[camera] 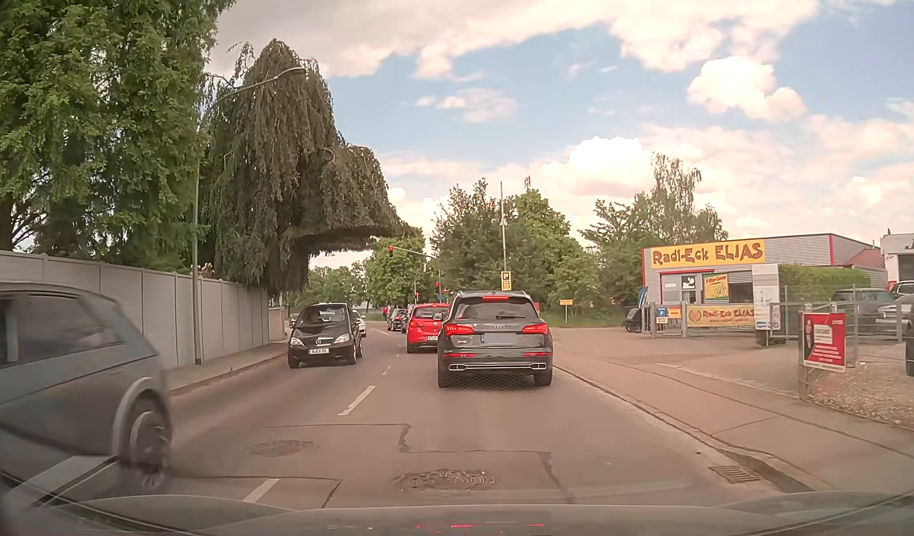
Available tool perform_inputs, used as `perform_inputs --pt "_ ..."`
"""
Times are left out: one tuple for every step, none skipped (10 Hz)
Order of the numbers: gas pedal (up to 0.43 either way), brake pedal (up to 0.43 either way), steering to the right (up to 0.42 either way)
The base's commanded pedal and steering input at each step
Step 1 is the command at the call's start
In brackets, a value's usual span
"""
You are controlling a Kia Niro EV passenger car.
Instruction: Follow the waypoints while adhering to traffic rules and regulations
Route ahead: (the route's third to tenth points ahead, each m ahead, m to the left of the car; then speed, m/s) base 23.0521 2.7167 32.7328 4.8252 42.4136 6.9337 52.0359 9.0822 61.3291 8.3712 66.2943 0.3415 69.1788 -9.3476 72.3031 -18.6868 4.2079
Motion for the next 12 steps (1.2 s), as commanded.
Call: perform_inputs --pt "0.0 0.274 -0.03" --pt "0.0 0.28 -0.03" --pt "0.0 0.28 -0.029" --pt "0.0 0.28 -0.028" --pt "0.0 0.28 -0.026" --pt "0.0 0.28 -0.025" --pt "0.0 0.287 -0.024" --pt "0.0 0.293 -0.023" --pt "0.0 0.299 -0.023" --pt "0.0 0.299 -0.023" --pt "0.0 0.299 -0.021" --pt "0.0 0.305 -0.021"
